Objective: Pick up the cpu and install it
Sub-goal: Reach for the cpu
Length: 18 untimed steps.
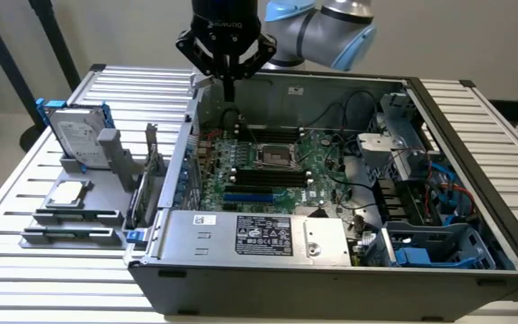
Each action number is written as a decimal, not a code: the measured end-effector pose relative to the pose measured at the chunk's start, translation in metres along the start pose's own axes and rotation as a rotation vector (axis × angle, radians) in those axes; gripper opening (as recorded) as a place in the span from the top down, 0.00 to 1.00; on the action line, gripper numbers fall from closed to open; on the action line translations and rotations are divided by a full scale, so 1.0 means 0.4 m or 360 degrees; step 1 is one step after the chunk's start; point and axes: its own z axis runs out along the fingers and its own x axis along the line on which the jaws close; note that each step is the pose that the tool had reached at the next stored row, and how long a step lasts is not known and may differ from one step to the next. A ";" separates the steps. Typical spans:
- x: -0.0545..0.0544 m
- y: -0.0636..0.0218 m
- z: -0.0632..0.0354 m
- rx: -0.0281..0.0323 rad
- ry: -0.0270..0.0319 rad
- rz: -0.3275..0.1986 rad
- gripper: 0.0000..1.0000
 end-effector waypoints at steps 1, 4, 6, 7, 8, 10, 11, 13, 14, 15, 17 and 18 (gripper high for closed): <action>0.012 -0.001 0.002 0.00000 -0.00001 0.0000 0.89; 0.045 -0.005 0.007 0.00000 -0.00003 0.0000 0.89; 0.068 -0.007 0.011 0.00005 0.00000 0.0000 0.89; 0.079 -0.008 0.013 0.00004 -0.00001 0.0000 0.89; 0.091 -0.009 0.015 0.00006 -0.00002 0.0000 0.89; 0.113 -0.012 0.017 0.00004 -0.00001 0.0000 0.89; 0.125 -0.013 0.018 0.00005 -0.00001 0.0000 0.89; 0.148 -0.015 0.018 0.00005 -0.00001 0.0000 0.89; 0.159 -0.016 0.017 0.00006 -0.00001 0.0000 0.89; 0.170 -0.017 0.017 0.00006 -0.00001 0.0000 0.89; 0.193 -0.018 0.017 0.00005 -0.00001 0.0000 0.89; 0.204 -0.019 0.017 0.00005 -0.00001 0.0000 0.89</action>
